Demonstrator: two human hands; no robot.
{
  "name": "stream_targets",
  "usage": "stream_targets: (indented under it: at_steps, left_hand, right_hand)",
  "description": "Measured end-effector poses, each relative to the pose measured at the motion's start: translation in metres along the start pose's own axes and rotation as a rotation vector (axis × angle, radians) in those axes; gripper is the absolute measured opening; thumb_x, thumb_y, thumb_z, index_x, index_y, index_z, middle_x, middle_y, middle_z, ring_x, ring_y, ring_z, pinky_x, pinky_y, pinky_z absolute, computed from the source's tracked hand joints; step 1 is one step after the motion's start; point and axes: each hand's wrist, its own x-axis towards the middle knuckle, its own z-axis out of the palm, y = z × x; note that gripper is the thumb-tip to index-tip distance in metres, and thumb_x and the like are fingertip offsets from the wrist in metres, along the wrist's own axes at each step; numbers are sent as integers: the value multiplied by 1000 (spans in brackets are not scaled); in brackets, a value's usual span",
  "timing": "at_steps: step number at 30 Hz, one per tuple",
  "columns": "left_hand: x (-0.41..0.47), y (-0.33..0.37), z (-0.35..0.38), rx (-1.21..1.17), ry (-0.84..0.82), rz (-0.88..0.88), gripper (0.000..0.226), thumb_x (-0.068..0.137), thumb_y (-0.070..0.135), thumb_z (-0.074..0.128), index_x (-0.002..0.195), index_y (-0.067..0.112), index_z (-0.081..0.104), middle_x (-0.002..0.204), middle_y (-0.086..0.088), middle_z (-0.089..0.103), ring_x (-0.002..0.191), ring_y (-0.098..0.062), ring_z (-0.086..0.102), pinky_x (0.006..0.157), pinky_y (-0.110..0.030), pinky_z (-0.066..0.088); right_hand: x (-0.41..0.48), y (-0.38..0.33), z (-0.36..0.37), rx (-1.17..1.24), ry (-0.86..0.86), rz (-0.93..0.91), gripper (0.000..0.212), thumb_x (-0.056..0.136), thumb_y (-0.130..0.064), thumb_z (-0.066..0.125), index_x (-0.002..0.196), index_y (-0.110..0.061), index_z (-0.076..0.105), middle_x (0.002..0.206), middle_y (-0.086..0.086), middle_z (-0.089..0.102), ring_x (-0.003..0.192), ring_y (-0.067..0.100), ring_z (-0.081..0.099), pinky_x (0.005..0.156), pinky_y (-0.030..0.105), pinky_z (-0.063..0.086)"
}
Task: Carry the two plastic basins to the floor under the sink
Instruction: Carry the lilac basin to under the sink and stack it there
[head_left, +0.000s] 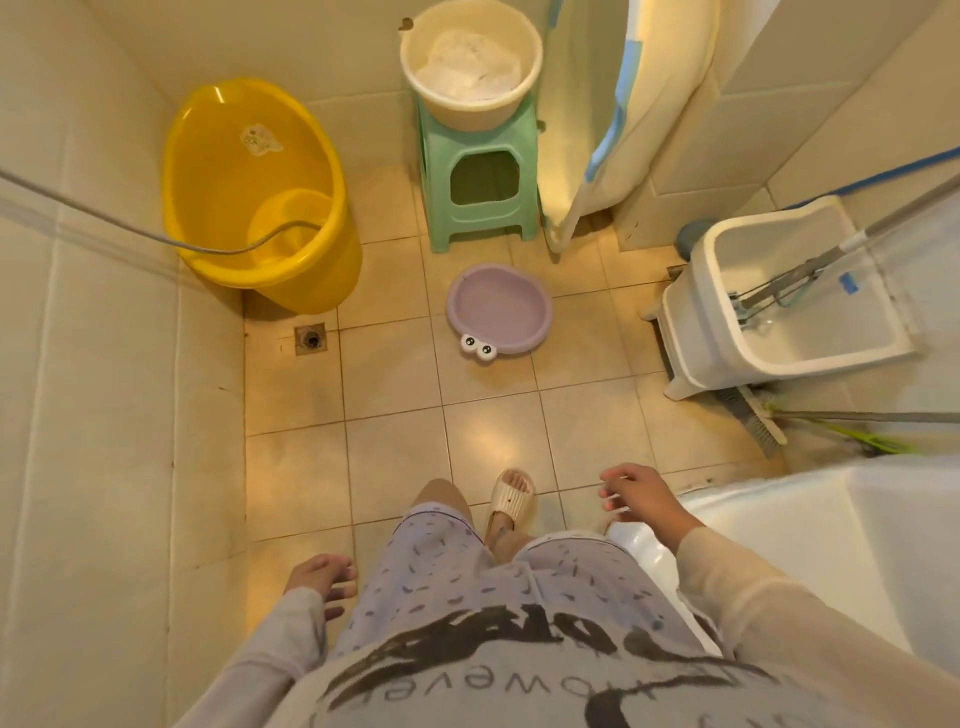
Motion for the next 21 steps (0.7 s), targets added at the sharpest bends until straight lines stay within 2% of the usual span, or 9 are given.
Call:
stream_targets:
  at_steps: [3,5,9,11,14,17,21]
  left_hand:
    - [7,29,1,-16,16,-11,14,91,9,48,98,5,59,96,-16,62,80,-28,56,76,-35,45]
    - [14,52,2,7,27,-34,15,92,10,46,101,6,58,97,-15,61,78,-27,56,77,-36,43]
    - [31,117,7,72,20,-28,17,92,11,45,103,7,58,89,-12,61,63,-22,53,68,-33,44]
    - [39,157,12,109,1,-12,19,92,11,45,105,6,58,81,-9,60,59,-20,52,59,-28,41]
    - [45,223,22,148,-60,53,20,92,11,44,105,7,58,72,-5,57,57,-19,50,55,-26,38]
    - [47,292,34,182,-129,124,19,94,10,42,107,8,56,72,-2,55,58,-16,49,54,-25,37]
    - [53,362,43,276,-182,214,32,95,9,41,122,1,55,80,-4,59,60,-13,49,55,-26,38]
  right_hand:
    - [17,-25,-5,-22,10,-6,17,90,-5,45,101,-4,59,77,10,61,58,18,54,51,24,43]
    - [26,-37,-6,-36,13,13,18,90,-6,45,101,-4,60,78,9,62,59,18,55,51,25,44]
    - [40,-53,0,-8,27,60,18,91,-6,46,101,-3,60,77,10,62,59,19,55,53,26,44]
    - [43,-60,3,10,50,99,18,91,-5,46,102,-2,60,77,11,60,59,20,53,53,27,42]
    - [46,-72,7,72,92,169,19,91,-2,46,103,2,59,77,16,57,58,22,49,53,27,38]
    - [47,-86,11,120,111,249,17,91,2,45,103,3,56,74,16,53,54,21,45,52,25,34]
    - [61,-115,15,158,157,268,15,91,1,45,102,1,56,74,15,53,54,21,45,51,23,33]
